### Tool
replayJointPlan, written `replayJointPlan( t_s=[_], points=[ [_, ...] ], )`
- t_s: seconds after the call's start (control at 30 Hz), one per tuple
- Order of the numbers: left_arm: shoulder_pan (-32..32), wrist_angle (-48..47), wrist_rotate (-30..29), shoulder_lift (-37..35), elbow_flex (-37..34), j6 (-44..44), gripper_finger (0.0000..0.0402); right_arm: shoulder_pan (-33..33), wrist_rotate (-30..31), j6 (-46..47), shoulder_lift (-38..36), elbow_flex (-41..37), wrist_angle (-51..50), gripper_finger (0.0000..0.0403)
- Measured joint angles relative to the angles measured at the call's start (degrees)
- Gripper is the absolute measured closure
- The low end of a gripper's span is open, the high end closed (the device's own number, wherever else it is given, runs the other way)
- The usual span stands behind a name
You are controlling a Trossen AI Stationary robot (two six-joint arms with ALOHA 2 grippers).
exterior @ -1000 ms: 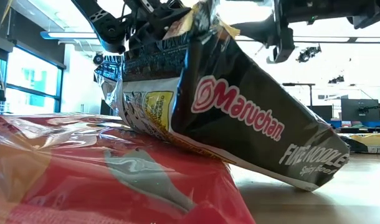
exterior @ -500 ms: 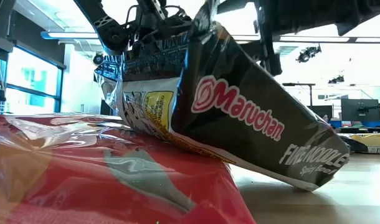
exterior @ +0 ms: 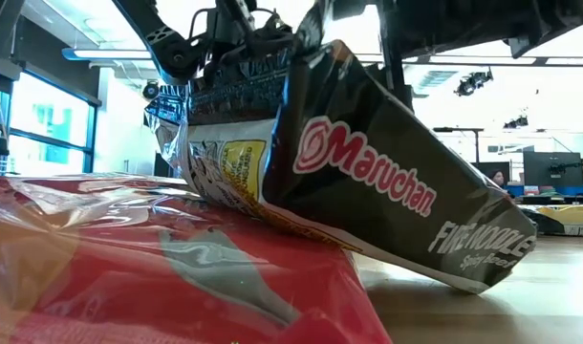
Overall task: Sort Maruchan noodles
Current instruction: Put the bottom left yellow noodle pack into the transparent bin
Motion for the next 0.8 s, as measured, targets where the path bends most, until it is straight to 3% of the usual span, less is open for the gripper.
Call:
replayJointPlan(
  t_s=[0.13,0.27,0.5,0.8],
  points=[
    [0.04,-1.8,-1.01,0.0,-3.02,4.23,0.04,0.49,9.51,8.62,0.0,-0.05,-0.48,0.0144],
    [-0.93,-9.87,-5.47,-0.45,-5.88,11.5,0.0384,0.75,16.25,21.45,0.0,-0.05,-5.08,0.0158],
    [-4.93,-31.49,-19.01,-0.75,-6.55,28.2,0.0317,0.35,15.43,46.65,0.0,-0.07,-18.61,0.024],
    [-9.19,-37.03,-28.53,-0.75,-6.55,27.27,0.0228,0.32,15.54,61.9,-1.07,-0.07,-26.85,0.0325]
  ],
)
